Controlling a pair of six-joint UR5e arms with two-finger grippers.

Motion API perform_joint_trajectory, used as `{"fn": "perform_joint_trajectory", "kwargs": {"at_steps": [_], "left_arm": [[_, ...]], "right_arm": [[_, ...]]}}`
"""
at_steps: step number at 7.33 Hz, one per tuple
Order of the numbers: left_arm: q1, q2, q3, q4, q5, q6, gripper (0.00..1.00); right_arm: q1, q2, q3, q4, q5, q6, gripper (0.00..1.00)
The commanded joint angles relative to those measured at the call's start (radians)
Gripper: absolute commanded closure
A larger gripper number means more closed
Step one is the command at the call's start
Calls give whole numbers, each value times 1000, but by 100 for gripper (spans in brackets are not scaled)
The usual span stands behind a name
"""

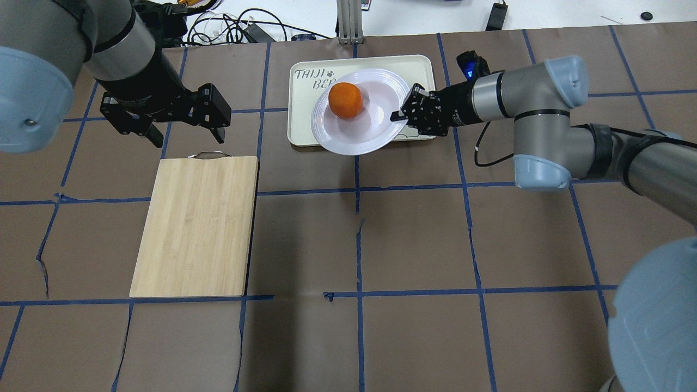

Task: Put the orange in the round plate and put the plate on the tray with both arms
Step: 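Lift the bowl with the right gripper and move it onto the bear tray, then lower the bowl onto the tray and open the right gripper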

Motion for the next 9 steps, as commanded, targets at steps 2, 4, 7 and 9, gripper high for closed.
{"fn": "perform_joint_trajectory", "kwargs": {"at_steps": [2,4,7,9], "left_arm": [[-2,0,-1,0,0,0,0],[-2,3,-6,0,0,0,0],[-2,5,-6,0,0,0,0],[-2,5,-6,0,0,0,0]], "right_arm": [[-21,128,-117,-1,-8,-6,100],[-23,153,-106,-1,-5,-5,100],[-23,186,-106,-3,-8,-6,100],[-23,185,-112,-1,-12,-5,82]]}}
